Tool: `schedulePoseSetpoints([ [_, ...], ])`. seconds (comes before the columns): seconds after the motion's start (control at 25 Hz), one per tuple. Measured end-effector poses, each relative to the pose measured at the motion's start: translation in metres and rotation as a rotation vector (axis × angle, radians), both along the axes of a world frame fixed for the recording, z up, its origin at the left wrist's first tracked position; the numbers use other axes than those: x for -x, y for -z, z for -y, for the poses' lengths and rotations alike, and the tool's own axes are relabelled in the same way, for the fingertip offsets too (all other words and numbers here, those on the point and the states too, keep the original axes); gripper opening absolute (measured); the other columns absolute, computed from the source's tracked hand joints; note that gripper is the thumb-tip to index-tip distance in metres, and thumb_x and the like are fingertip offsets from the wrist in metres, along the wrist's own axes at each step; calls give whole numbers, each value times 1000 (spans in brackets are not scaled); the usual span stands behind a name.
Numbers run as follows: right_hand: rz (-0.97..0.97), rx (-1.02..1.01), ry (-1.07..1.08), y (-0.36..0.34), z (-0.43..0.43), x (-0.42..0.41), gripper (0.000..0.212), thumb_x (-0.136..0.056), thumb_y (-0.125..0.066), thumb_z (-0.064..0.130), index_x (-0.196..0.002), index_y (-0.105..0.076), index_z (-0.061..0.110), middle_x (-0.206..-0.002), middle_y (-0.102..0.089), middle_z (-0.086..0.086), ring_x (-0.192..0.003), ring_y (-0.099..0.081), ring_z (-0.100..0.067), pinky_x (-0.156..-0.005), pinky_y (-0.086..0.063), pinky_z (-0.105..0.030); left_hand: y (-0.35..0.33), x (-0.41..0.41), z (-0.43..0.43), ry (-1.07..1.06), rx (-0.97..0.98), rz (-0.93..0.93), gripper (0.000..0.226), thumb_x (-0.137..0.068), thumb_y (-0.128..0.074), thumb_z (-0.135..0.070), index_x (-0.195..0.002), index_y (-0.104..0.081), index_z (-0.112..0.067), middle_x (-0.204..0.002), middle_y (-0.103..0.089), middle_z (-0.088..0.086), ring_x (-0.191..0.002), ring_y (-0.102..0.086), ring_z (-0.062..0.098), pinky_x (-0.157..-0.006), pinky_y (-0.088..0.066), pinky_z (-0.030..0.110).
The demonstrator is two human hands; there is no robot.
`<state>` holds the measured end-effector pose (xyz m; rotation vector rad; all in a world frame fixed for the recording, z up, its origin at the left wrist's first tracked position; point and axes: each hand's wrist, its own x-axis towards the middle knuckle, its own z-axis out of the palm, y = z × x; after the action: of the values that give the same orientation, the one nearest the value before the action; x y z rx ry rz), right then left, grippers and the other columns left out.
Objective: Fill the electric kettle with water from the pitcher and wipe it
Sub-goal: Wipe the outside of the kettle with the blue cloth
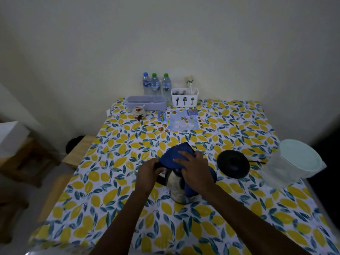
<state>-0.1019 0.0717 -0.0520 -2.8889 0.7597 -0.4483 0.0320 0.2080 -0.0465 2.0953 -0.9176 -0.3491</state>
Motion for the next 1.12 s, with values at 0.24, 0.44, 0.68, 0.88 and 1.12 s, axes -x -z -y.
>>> schedulePoseSetpoints([
  [0.24,97,-37,-82,1,-8,12,46,-78,-34,25,-105,-69,37,-128,-62,6,-91,-54,-36,-64,-51,-47,5,-10,0,72,-2,19,22,-86,-64,-1,-107,-68,-7,-106,-71,15,-97,-65,30,-84,-50,35],
  [0.44,22,-538,15,-14,39,-20,41,-82,-38,16,-98,-72,34,-128,-62,0,-112,-52,-33,-93,-45,-52,-10,2,11,208,-102,64,28,-91,-62,-21,-118,-58,-12,-112,-66,12,-99,-63,27,-77,-46,32],
  [0.68,-265,-844,103,-27,91,-16,38,-89,-39,5,-115,-65,13,-120,-59,-15,-81,-57,-25,-70,-44,-33,5,23,27,291,-186,276,82,-78,-42,-76,-131,-48,-13,-119,-60,9,-110,-55,27,-93,-44,38],
  [0.88,99,-1393,346,36,88,21,33,-90,-47,14,-120,-61,14,-110,-65,-18,-90,-63,-34,-77,-49,-39,13,22,28,240,-132,257,101,-68,-30,-88,-130,-50,-11,-127,-58,11,-118,-50,28,-100,-39,40],
  [1.12,639,-1546,410,91,28,39,31,-94,-47,20,-123,-58,18,-95,-68,-13,-80,-63,-30,-69,-52,-39,20,15,32,224,-133,229,103,-65,-35,-90,-128,-53,-10,-125,-59,11,-116,-52,30,-99,-43,45],
])
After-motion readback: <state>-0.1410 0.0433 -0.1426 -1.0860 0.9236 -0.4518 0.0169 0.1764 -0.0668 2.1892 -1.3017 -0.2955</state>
